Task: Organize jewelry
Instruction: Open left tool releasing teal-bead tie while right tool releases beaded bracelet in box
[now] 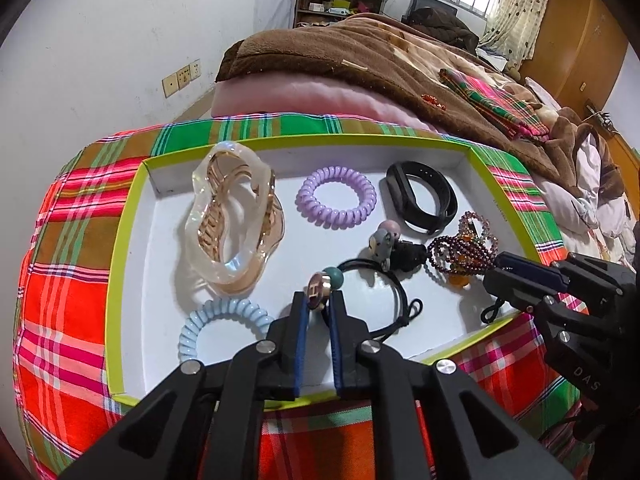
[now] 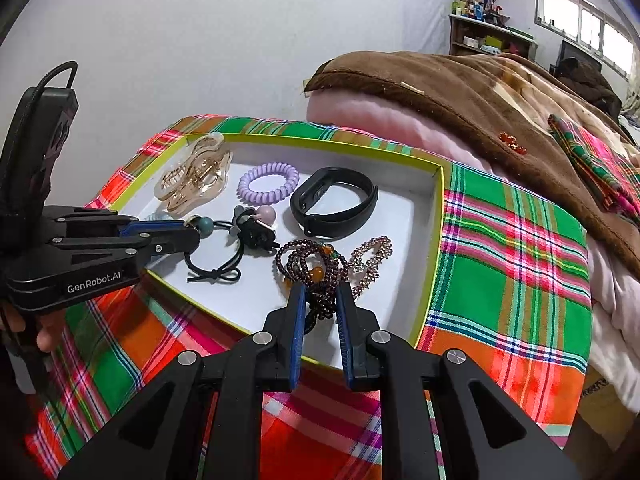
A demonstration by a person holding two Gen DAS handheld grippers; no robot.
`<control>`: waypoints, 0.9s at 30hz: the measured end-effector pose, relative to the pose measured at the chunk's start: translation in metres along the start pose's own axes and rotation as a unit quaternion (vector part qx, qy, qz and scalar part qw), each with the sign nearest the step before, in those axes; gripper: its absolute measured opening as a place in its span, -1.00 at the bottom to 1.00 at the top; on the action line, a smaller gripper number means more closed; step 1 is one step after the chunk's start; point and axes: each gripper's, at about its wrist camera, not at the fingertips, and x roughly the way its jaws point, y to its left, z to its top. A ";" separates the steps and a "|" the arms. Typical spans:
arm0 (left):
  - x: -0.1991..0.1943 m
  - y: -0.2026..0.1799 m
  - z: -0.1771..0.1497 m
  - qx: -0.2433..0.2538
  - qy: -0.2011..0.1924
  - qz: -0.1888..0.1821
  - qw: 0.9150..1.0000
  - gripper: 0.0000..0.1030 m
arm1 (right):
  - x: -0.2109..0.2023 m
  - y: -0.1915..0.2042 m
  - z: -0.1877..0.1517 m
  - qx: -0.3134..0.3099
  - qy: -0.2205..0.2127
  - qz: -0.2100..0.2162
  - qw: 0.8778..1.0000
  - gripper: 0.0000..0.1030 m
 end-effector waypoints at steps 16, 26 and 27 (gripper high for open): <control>-0.001 0.001 0.000 -0.001 0.003 -0.001 1.000 -0.32 | 0.003 0.000 0.004 0.003 0.018 0.002 1.000 -0.65; -0.004 0.001 0.000 -0.004 0.002 -0.003 1.000 -0.21 | 0.003 0.001 0.005 0.003 0.016 0.001 1.000 -0.48; -0.004 0.001 0.000 -0.005 0.003 -0.002 1.000 -0.20 | 0.003 0.001 0.005 0.004 0.015 0.001 1.000 -0.48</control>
